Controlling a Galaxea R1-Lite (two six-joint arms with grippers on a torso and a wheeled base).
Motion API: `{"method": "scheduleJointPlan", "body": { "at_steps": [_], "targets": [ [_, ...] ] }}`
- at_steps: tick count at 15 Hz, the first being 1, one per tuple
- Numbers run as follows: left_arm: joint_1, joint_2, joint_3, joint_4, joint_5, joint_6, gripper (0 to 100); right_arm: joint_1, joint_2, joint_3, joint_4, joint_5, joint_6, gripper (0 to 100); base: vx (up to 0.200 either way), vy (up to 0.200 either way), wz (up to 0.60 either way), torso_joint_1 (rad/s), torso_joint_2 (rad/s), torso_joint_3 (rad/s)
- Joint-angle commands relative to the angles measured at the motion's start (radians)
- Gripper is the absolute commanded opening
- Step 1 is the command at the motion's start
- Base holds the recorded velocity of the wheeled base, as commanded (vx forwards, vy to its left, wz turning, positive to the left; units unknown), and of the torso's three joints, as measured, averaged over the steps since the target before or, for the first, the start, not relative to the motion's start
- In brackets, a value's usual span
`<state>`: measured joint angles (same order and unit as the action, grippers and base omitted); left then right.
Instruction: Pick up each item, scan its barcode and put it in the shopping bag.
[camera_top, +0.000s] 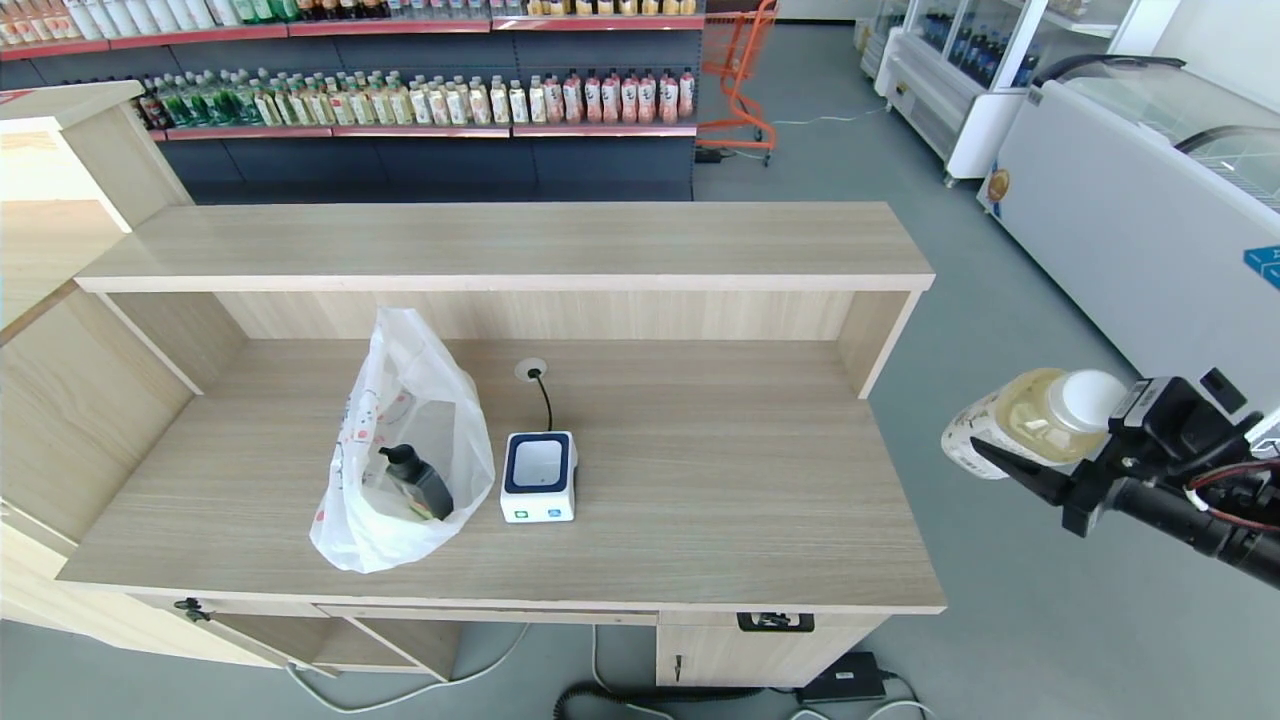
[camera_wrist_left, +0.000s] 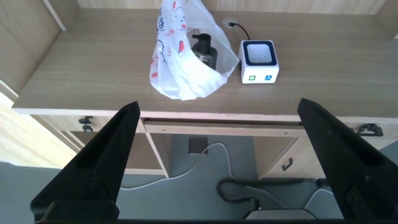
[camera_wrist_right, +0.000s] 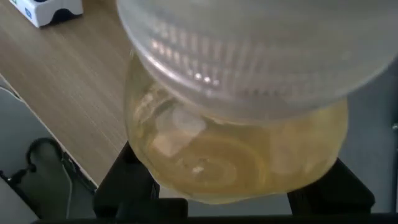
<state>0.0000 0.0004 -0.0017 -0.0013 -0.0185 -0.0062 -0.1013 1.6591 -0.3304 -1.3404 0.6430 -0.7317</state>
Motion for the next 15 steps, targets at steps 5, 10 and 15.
{"method": "scheduleJointPlan", "body": {
  "at_steps": [5,10,15],
  "targets": [
    [0.000,0.000,0.000,0.000,0.000,0.000,100,-0.009,0.022,0.064,-0.094,-0.006,-0.023,0,0.000,0.000,0.00,0.000,0.00,0.000],
    [0.000,0.000,0.000,0.000,0.000,0.000,100,0.009,0.034,0.143,-0.169,-0.003,-0.015,0,0.000,0.040,0.00,0.000,0.00,0.000],
    [0.000,0.000,0.000,0.000,0.000,0.000,100,0.032,0.041,0.133,-0.177,-0.003,0.025,0,0.000,0.200,0.00,0.000,0.00,0.000]
  ]
}}
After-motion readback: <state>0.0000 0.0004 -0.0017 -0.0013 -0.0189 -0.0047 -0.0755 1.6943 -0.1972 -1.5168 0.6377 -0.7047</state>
